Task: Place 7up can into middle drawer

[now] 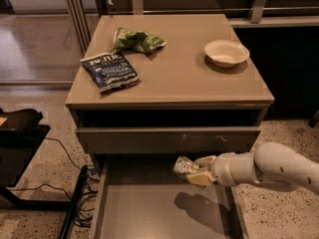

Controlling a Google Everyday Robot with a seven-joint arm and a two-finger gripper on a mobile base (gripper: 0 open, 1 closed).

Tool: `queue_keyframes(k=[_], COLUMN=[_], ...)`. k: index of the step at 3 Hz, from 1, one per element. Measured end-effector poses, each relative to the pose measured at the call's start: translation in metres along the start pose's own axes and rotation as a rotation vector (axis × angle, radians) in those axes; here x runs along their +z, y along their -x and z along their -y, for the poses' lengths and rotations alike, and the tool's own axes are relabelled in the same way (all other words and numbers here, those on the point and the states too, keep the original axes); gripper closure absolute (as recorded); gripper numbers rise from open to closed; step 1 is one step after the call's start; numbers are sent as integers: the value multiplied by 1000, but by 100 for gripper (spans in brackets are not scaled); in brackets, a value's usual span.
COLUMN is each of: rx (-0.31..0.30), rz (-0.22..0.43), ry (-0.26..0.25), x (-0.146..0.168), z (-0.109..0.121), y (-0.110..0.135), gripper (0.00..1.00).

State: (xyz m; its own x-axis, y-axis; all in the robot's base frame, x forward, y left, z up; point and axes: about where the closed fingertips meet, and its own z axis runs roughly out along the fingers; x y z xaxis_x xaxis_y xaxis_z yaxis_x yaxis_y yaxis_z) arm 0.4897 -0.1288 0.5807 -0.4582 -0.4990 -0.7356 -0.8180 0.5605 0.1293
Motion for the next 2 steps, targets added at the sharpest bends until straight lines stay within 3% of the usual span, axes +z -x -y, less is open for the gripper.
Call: queue_keyframes(k=[2], rx=[84], rz=[107], ry=[83], x=[73], z=[-4], y=[-33], gripper=[100])
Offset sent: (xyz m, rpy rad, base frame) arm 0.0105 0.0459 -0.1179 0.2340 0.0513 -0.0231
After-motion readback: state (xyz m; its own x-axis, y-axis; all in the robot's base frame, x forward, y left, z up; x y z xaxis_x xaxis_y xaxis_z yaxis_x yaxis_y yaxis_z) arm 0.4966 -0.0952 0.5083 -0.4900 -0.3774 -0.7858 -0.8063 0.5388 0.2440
